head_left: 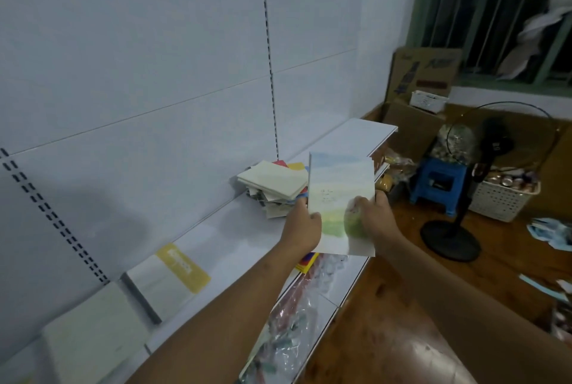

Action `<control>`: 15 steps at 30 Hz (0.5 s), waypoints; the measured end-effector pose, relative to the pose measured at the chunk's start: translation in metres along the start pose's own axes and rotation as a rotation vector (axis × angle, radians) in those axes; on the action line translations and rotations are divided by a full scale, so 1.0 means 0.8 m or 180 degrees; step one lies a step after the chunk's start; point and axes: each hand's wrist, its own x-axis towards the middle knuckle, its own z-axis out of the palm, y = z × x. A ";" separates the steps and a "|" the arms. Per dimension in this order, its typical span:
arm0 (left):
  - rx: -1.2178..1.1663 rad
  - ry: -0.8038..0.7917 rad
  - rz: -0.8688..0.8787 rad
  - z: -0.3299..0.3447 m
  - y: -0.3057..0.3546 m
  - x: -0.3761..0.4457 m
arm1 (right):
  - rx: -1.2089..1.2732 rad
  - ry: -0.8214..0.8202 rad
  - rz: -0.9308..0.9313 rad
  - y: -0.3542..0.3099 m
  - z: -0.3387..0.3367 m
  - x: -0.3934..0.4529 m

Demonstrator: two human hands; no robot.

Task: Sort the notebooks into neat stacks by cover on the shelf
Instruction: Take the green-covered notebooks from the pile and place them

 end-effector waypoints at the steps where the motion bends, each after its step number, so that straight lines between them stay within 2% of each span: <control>1: 0.0023 0.0023 -0.0033 0.002 -0.001 0.009 | 0.0048 -0.0043 0.0026 0.000 0.002 0.008; 7: -0.0159 0.0351 -0.0256 -0.012 -0.015 0.066 | 0.0060 -0.0283 0.0011 -0.013 0.045 0.067; 15: -0.0337 0.1275 -0.0659 -0.106 -0.079 0.129 | -0.0255 -0.0975 -0.0397 -0.058 0.194 0.105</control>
